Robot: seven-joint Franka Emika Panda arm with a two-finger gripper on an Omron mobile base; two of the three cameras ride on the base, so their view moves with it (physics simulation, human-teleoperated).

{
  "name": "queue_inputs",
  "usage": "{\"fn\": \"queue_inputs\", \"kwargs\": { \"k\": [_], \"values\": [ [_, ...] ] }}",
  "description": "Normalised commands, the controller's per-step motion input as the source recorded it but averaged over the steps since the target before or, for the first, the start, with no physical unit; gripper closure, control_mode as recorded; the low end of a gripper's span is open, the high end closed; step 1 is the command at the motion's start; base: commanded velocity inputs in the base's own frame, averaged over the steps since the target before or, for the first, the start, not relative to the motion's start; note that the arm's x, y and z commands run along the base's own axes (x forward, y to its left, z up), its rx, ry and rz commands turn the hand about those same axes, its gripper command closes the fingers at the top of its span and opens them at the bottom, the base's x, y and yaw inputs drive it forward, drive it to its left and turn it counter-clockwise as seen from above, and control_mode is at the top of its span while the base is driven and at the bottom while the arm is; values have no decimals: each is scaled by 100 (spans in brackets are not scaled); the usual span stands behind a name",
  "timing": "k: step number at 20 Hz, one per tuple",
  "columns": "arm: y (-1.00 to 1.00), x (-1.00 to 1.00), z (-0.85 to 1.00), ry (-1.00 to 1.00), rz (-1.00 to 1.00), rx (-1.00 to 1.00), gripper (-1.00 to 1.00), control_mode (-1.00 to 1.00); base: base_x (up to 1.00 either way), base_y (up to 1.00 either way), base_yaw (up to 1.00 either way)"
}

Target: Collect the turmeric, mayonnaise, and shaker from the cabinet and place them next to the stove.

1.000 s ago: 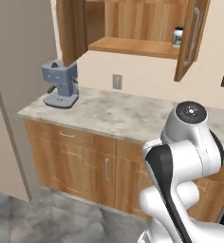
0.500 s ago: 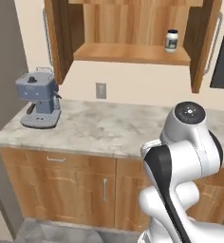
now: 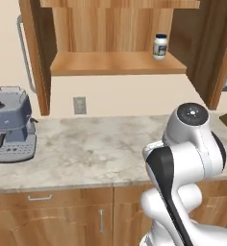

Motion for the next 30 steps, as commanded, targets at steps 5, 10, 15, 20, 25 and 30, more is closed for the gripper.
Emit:
{"fn": "queue_inputs", "kwargs": {
  "k": [5, 10, 15, 20, 25, 30],
  "values": [
    [0, 0, 0, 0, 0, 0, -100, 100, 56, 40, -35],
    [0, 0, 0, 0, 0, 0, -100, 100, 47, 48, -30],
    [0, 0, 0, 0, 0, 0, -100, 100, 49, 44, -20],
    [6, 32, 0, -7, 2, 9, -100, -100, 22, 15, -3],
    [0, 36, 35, -28, 14, 15, -100, -100, 0, 0, 0],
    [2, 34, 79, -15, -1, 1, -100, -100, 0, 0, 0]
  ]
}}
